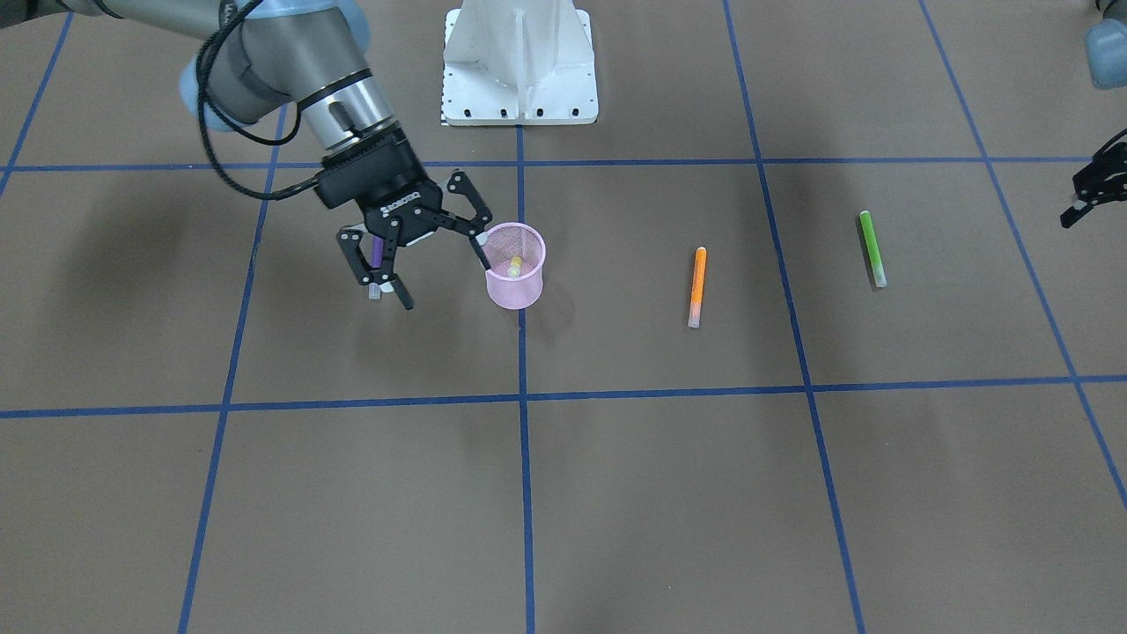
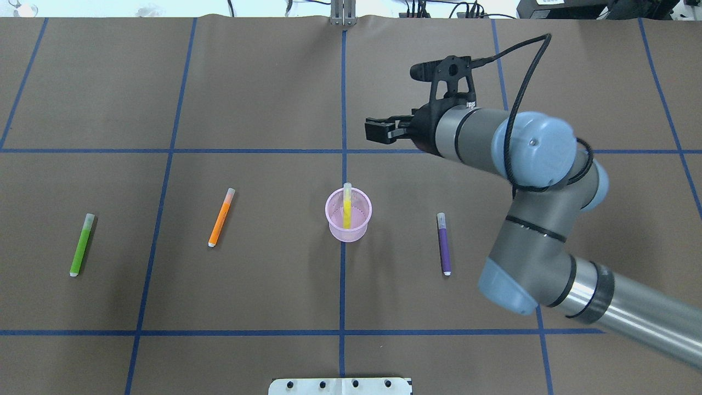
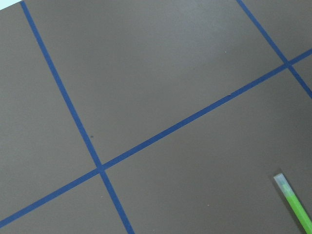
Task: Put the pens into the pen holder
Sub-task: 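Lower the left gripper onto the green marker while the right arm withdraws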
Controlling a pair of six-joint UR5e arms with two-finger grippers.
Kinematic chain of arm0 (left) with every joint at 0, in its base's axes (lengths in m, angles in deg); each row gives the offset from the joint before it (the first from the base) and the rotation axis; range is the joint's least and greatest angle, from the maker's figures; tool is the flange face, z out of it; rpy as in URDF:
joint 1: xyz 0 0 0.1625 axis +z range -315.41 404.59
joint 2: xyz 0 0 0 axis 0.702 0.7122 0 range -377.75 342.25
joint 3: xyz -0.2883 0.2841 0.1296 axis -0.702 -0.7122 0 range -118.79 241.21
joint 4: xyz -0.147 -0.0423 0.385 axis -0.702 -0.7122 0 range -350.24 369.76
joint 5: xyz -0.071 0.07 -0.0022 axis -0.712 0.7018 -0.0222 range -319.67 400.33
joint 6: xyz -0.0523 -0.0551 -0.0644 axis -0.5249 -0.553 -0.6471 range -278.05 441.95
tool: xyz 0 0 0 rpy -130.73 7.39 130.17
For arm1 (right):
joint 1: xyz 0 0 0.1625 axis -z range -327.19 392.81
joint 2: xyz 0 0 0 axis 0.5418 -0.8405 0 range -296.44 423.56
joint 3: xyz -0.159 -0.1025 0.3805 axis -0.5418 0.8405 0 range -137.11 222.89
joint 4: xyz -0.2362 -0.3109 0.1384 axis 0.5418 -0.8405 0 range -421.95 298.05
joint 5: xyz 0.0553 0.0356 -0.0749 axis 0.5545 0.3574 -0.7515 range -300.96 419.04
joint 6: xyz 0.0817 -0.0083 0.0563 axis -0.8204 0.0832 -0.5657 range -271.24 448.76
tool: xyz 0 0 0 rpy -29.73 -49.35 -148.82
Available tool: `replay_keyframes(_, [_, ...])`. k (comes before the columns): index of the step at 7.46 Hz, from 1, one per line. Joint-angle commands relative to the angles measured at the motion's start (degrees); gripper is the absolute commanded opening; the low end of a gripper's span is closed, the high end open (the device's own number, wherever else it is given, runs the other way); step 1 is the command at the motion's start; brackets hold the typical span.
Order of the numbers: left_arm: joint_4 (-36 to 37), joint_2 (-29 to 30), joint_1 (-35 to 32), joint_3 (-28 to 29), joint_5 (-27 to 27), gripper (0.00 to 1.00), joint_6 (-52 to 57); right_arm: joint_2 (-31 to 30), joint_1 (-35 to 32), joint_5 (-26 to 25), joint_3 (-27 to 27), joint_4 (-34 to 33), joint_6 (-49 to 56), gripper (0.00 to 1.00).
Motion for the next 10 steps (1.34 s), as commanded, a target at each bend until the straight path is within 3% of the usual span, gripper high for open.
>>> replay_keyframes(1, [-2.26, 0.00, 8.82, -0.05, 5.30, 1.00, -14.69, -4.01, -13.16, 23.12, -1.23, -10.40, 0.79, 1.00])
replay_keyframes(3, [-3.92, 0.00, 15.32, 0.04, 8.90, 1.00, -24.74, -9.71, -21.17, 28.39, -0.97, -13.05, 10.83, 1.00])
replay_keyframes(5, [-6.73, 0.35, 24.02, 0.56, 17.86, 0.99, -35.70, -10.09, -30.49, 34.27, 0.78, -27.05, 30.82, 1.00])
replay_keyframes(6, [-7.18, 0.35, 26.67, 0.57, 19.81, 0.99, -36.54, -10.27, -33.58, 34.38, 0.79, -32.96, 37.46, 1.00])
replay_keyframes(7, [-7.36, 0.26, 28.18, 0.65, 20.35, 0.99, -36.46, -11.31, -34.91, 34.47, 0.88, -34.41, 40.14, 1.00])
replay_keyframes(9, [-7.36, 0.09, 30.38, 0.65, 22.11, 0.86, -36.46, -13.87, -36.06, 35.60, 0.62, -33.82, 41.40, 1.00])
replay_keyframes(10, [-7.19, 0.09, 31.26, 0.57, 22.11, 0.67, -36.38, -14.05, -36.07, 35.44, 0.61, -33.81, 41.40, 1.00])
